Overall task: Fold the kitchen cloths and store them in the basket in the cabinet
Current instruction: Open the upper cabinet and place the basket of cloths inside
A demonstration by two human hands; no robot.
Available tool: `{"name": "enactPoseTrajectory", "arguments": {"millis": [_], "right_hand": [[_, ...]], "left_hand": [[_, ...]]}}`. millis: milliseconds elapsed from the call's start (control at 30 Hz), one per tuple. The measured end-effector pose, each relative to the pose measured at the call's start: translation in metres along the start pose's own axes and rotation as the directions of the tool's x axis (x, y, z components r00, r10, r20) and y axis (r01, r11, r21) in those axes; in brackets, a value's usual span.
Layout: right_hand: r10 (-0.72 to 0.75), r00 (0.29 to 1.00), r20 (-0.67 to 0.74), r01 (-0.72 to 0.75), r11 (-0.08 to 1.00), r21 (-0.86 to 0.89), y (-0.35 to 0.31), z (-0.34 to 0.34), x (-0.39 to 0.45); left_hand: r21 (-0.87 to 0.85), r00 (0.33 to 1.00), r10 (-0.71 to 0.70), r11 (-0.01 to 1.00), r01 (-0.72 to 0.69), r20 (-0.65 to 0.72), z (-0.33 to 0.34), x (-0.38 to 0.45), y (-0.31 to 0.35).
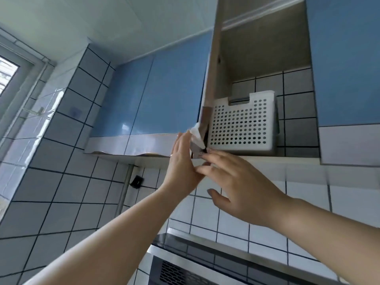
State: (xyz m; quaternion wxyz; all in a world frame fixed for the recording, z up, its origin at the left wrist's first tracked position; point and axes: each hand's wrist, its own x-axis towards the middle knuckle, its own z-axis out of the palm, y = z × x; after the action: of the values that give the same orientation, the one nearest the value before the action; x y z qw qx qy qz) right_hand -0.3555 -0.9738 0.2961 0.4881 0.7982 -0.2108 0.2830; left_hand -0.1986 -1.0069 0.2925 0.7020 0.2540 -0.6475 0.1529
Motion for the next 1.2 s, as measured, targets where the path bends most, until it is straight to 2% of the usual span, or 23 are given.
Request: {"name": "enactPoseTrajectory", "arguments": {"millis": [167, 267, 433, 567, 700, 900, 1200], "right_hand": [[0.119, 0.993, -0.019, -0.12, 0.993, -0.02, 0.039, -0.015, -0.042], [0.22, 0.975, -0.03, -0.222, 0.965, -0.136, 0.068, -0.021, -0.07], [0.404, 0.911, 0.083, -0.326, 0.829, -0.455, 0.114, -0.025, -0.107], [0.484, 0.855, 0.184, -0.323, 0.777, -0.541, 0.127, -0.017, -0.12], [0.545, 0.798, 0.257, -0.379, 0.785, -0.49, 0.133, -0.007, -0.119], [0.619, 0.726, 0.3, -0.45, 0.758, -0.472, 0.146, 0.005, -0.121], [0.613, 0.728, 0.305, -0.446, 0.763, -0.469, 0.151, 0.013, -0.126]], "left_hand": [[0.233, 0.967, 0.146, 0.953, -0.194, 0.209, 0.065, 0.01, 0.017], [0.399, 0.926, 0.126, 0.875, -0.273, 0.357, 0.102, 0.014, 0.025], [0.572, 0.935, 0.077, 0.773, -0.275, 0.347, 0.138, 0.007, 0.02], [0.665, 0.921, 0.05, 0.677, -0.316, 0.387, 0.149, 0.008, 0.019], [0.71, 0.897, 0.01, 0.608, -0.356, 0.441, 0.161, 0.013, 0.019], [0.717, 0.873, -0.043, 0.591, -0.37, 0.486, 0.176, 0.016, 0.018], [0.719, 0.899, 0.009, 0.597, -0.356, 0.438, 0.186, 0.01, 0.008]]}}
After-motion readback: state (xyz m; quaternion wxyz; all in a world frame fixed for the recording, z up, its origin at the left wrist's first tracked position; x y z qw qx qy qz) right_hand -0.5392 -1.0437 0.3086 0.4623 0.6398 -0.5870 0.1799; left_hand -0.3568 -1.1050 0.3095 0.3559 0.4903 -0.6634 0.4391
